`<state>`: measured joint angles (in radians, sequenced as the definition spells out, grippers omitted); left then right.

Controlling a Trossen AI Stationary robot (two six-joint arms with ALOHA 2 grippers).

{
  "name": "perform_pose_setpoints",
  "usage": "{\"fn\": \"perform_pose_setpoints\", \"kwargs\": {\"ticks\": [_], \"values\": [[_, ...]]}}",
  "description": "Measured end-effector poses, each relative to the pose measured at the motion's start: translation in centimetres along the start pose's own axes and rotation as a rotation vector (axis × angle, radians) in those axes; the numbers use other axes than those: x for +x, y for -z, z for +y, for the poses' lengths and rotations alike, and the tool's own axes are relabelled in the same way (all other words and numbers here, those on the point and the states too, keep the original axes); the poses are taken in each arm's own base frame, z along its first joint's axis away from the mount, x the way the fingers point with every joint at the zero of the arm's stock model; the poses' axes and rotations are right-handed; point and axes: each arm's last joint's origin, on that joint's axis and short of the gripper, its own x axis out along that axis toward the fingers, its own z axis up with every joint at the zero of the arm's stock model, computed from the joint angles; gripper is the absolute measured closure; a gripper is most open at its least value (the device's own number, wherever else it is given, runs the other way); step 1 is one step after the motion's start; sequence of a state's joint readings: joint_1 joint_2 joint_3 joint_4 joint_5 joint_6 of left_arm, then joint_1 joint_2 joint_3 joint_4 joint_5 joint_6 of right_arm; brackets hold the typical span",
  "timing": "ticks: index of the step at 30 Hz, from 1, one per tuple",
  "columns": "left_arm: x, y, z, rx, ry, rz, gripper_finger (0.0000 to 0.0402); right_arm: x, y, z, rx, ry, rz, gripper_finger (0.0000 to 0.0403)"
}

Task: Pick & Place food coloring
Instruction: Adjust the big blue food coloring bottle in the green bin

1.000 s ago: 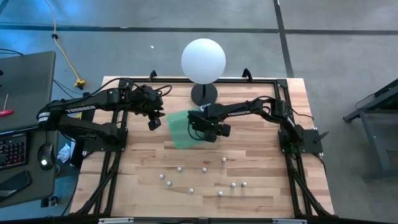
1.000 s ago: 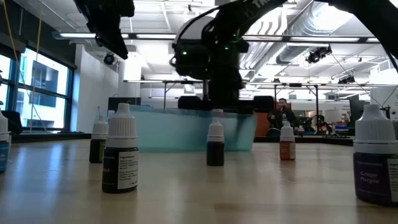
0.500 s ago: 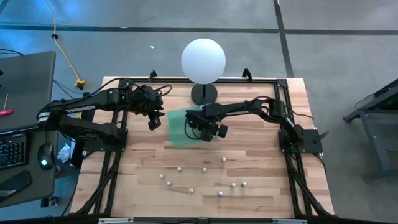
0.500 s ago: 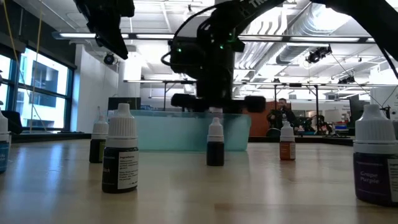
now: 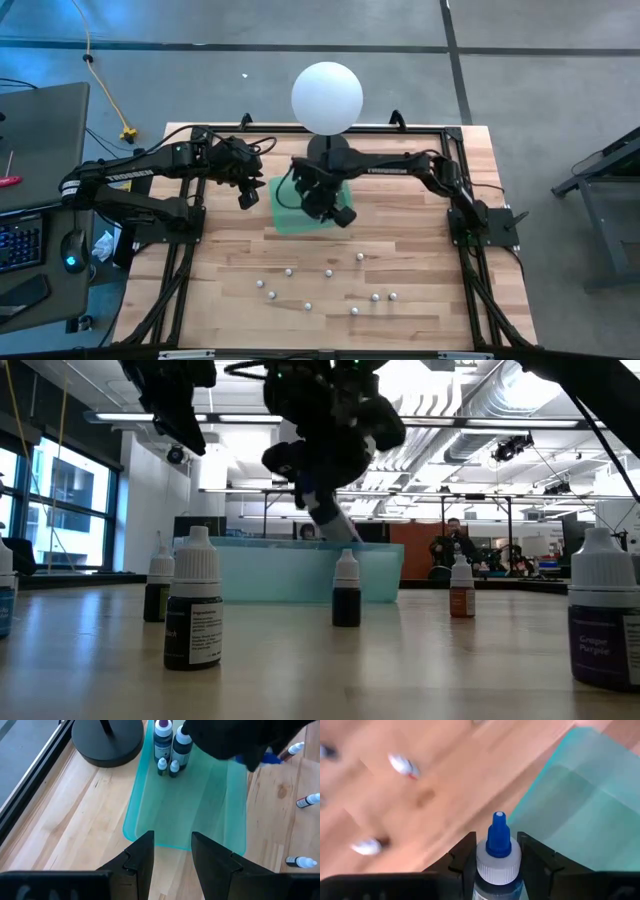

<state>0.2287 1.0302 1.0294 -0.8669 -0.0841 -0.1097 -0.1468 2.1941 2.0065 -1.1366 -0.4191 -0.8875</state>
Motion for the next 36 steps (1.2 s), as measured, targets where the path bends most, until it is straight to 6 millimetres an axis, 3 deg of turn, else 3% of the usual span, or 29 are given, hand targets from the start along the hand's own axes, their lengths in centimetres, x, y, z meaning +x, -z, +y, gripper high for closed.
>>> {"fn": "perform_pose_setpoints", "kwargs": {"ticks": [9,17,27,33,36], "values": [[0.0,0.0,0.0,0.000,0.001,0.000,0.0273,-0.6,2.2,-1.5,0.101,-0.039,-0.075,0.0287],[0.0,0.0,0.0,0.000,0.001,0.000,0.0273,-1.4,2.9,-2.8,0.097,-0.115,-0.321,0.0277],[0.0,0.1,0.0,0.001,0.000,0.014,0.0273,0.0,5.4,-2.9,0.282,-0.160,-0.273,0.0290],[0.0,0.4,0.0,0.004,-0.003,0.045,0.0273,-1.2,5.5,-2.6,0.307,-0.095,-0.201,0.0269],[0.0,0.5,0.1,0.004,-0.004,0.050,0.0273,-3.4,4.8,-1.8,0.286,-0.034,-0.200,0.0283]]}}
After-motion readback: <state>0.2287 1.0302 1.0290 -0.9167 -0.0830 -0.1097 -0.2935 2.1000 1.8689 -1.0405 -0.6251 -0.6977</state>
